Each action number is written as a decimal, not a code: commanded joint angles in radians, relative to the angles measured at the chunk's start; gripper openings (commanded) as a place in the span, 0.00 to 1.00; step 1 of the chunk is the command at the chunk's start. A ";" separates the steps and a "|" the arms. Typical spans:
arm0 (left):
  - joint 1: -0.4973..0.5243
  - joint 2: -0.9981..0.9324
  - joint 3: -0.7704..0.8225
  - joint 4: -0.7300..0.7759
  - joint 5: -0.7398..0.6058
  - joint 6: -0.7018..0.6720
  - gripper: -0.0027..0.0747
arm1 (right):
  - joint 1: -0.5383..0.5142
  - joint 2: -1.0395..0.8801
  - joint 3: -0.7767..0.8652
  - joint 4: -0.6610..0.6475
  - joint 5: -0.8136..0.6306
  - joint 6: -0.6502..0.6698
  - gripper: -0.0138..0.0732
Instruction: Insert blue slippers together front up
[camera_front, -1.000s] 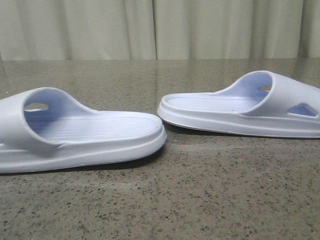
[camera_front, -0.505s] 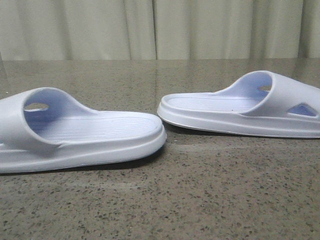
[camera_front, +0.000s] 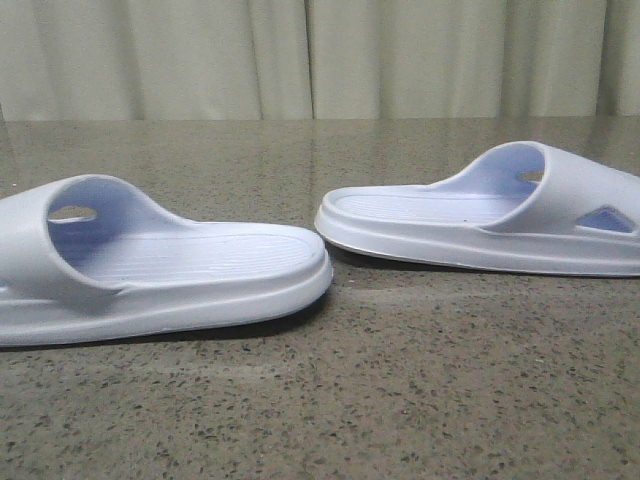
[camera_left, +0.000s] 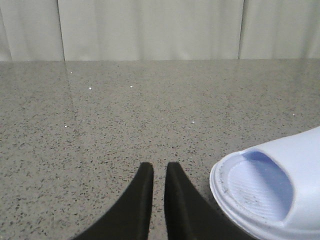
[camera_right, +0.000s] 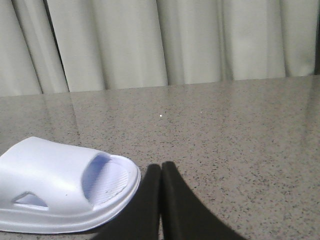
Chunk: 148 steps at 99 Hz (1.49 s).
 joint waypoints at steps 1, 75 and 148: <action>-0.007 -0.029 0.009 -0.013 -0.119 -0.008 0.06 | -0.007 -0.021 0.021 -0.008 -0.088 -0.003 0.04; -0.007 0.146 -0.376 -0.464 0.116 -0.008 0.05 | -0.007 0.109 -0.439 0.059 0.364 -0.001 0.04; -0.007 0.354 -0.459 -0.556 0.287 -0.008 0.45 | -0.007 0.283 -0.547 0.208 0.437 -0.001 0.56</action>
